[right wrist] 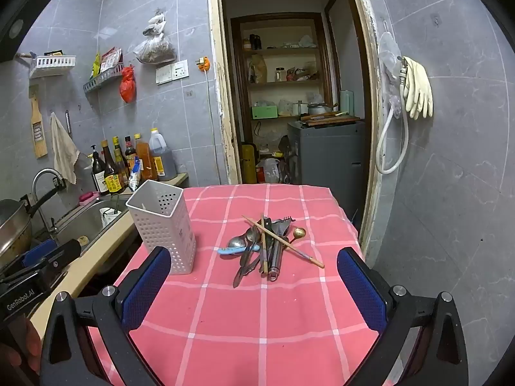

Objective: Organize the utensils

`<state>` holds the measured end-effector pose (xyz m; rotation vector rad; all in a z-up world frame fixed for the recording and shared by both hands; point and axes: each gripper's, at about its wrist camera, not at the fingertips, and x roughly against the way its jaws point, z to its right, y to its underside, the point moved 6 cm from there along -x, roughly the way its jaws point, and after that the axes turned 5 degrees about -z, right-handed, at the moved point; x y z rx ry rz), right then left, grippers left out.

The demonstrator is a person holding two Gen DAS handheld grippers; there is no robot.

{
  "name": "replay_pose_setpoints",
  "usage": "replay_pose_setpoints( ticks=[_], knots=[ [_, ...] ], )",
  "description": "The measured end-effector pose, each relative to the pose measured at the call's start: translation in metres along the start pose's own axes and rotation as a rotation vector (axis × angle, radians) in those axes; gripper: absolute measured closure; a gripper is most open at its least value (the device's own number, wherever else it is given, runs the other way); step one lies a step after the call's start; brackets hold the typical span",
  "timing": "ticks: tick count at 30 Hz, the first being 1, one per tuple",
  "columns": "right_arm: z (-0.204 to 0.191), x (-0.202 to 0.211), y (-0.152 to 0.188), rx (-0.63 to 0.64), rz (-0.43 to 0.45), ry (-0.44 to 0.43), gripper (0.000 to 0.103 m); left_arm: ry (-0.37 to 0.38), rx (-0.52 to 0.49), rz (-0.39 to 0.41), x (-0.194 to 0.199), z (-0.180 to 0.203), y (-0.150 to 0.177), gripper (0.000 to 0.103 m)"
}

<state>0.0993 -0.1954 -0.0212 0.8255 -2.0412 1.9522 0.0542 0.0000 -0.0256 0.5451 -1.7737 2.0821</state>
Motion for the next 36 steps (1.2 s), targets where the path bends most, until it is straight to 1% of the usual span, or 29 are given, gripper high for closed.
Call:
replay_pose_setpoints(
  ticks=[4,18,36],
  knots=[
    [-0.0003,0.0002,0.0006,-0.001,-0.010,0.001,0.000,0.000,0.000,-0.003,-0.0010,0.0005,-0.0001,0.030],
    [0.0002,0.0020,0.0017,-0.005,-0.007,-0.003,0.000,-0.004,0.003,0.005,0.0051,-0.0019,0.0019,0.030],
    [0.0028,0.0017,0.0030,-0.010,-0.007,-0.006,0.000,-0.004,0.005,0.005,0.0032,-0.0038,0.0035,0.030]
  ],
)
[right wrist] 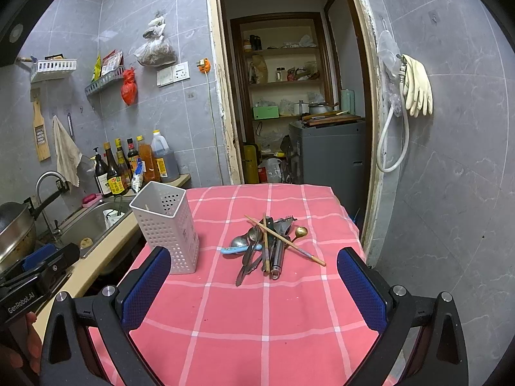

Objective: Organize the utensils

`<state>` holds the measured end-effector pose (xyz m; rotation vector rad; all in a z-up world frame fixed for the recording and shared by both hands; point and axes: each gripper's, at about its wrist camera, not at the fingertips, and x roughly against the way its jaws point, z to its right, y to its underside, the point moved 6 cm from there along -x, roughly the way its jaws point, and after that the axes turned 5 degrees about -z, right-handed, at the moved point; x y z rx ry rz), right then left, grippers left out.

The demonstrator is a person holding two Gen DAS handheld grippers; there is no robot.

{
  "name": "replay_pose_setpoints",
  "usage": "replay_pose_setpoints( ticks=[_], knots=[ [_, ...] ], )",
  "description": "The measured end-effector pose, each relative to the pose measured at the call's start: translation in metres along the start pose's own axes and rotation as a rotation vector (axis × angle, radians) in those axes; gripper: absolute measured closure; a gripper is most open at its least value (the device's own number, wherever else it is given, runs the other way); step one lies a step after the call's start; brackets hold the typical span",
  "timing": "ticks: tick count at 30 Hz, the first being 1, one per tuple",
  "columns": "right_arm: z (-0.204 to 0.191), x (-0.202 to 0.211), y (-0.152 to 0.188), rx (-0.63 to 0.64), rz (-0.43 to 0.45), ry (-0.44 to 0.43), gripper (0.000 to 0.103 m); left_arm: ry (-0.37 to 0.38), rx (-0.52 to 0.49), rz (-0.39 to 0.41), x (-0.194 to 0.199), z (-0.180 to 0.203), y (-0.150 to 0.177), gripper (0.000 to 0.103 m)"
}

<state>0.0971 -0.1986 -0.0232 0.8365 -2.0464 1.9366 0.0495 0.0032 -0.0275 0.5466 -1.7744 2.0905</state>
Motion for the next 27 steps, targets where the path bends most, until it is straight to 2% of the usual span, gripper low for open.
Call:
replay_pose_setpoints(
  ticks=[27],
  knots=[
    [0.0027,-0.0027,-0.0005,-0.006,-0.001,-0.003,0.000,-0.001,-0.002,-0.002,-0.0001,0.0005,0.0002,0.030]
  ],
)
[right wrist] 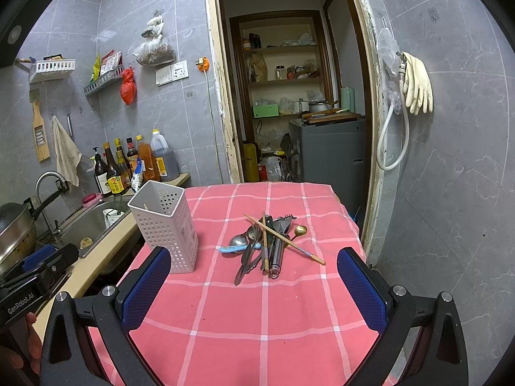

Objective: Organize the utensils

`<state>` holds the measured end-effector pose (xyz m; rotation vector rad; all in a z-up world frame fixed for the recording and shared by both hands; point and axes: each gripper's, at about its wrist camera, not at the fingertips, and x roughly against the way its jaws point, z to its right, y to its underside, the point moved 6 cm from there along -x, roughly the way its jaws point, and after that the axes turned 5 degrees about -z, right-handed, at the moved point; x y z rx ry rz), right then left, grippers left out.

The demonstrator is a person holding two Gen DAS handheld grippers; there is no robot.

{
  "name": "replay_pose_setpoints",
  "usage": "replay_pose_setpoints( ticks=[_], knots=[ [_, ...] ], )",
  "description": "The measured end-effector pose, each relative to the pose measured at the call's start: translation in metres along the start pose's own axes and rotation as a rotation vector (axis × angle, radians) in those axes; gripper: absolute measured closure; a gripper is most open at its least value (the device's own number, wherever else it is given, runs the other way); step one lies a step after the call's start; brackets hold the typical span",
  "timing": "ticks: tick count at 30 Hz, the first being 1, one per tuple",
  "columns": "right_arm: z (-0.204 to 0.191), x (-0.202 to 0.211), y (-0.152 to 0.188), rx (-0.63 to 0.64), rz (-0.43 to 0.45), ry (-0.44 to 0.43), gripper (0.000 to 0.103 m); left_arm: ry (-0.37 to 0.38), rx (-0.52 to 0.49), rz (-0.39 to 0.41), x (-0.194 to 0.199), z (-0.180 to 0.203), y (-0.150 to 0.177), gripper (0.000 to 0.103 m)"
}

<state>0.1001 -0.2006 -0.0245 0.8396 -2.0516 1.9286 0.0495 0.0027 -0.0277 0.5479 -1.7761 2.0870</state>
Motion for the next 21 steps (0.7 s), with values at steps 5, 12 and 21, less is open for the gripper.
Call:
replay_pose_setpoints(
  ticks=[5,12,21],
  knots=[
    [0.0004,-0.0010,-0.0004,0.000,-0.001,0.000,0.000,-0.001,0.000,-0.001,-0.0002,0.0001,0.0001,0.030],
    [0.0007,-0.0032,-0.0003,-0.001,-0.002,-0.001,0.000,-0.001,0.000,-0.001,-0.0003,0.0002,0.0002,0.030],
    [0.0002,-0.0052,0.0001,-0.003,-0.004,-0.001,0.000,-0.001,0.001,-0.004,-0.0017,-0.0011,-0.0005,0.030]
  ],
)
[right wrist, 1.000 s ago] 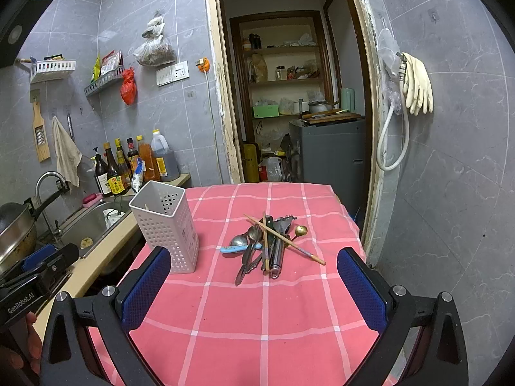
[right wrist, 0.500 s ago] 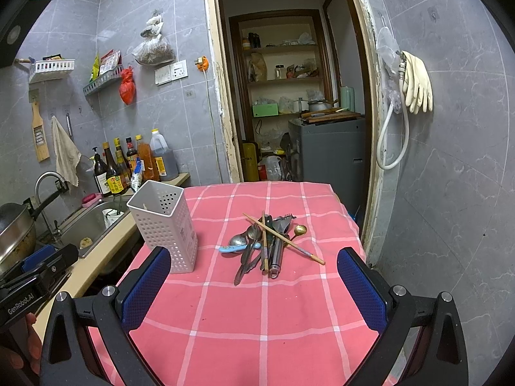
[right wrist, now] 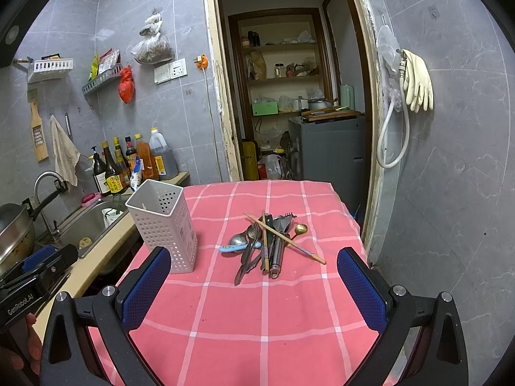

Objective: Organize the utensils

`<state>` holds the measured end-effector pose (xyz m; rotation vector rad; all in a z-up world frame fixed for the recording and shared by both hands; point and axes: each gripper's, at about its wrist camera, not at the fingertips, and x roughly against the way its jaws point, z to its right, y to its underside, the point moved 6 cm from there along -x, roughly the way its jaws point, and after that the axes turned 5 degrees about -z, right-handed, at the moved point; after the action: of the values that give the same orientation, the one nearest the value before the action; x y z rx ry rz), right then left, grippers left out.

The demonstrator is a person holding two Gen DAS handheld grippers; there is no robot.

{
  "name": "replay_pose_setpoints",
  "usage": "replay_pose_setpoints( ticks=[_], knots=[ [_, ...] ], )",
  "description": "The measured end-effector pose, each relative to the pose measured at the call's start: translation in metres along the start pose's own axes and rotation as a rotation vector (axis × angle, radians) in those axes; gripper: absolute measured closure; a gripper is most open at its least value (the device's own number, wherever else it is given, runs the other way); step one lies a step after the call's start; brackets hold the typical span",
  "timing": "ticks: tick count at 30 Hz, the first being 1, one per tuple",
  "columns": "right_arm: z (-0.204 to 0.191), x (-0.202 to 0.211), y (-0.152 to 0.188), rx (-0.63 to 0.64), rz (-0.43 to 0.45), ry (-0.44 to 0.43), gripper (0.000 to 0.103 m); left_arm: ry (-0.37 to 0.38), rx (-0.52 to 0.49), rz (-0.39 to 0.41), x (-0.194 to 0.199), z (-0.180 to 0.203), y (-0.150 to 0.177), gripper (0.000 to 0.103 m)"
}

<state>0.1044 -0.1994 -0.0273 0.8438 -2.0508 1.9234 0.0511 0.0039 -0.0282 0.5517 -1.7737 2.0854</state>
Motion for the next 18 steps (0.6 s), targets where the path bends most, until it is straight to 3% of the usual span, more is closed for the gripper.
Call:
replay_pose_setpoints(
  ticks=[11,18],
  knots=[
    [0.002,-0.006,0.004,-0.001,-0.027,0.015,0.000,0.012,-0.005,-0.042,-0.005,-0.008,0.015,0.030],
    [0.008,-0.019,0.013,-0.020,-0.111,0.025,0.000,0.098,-0.047,-0.119,-0.027,-0.004,0.012,0.030]
  ],
)
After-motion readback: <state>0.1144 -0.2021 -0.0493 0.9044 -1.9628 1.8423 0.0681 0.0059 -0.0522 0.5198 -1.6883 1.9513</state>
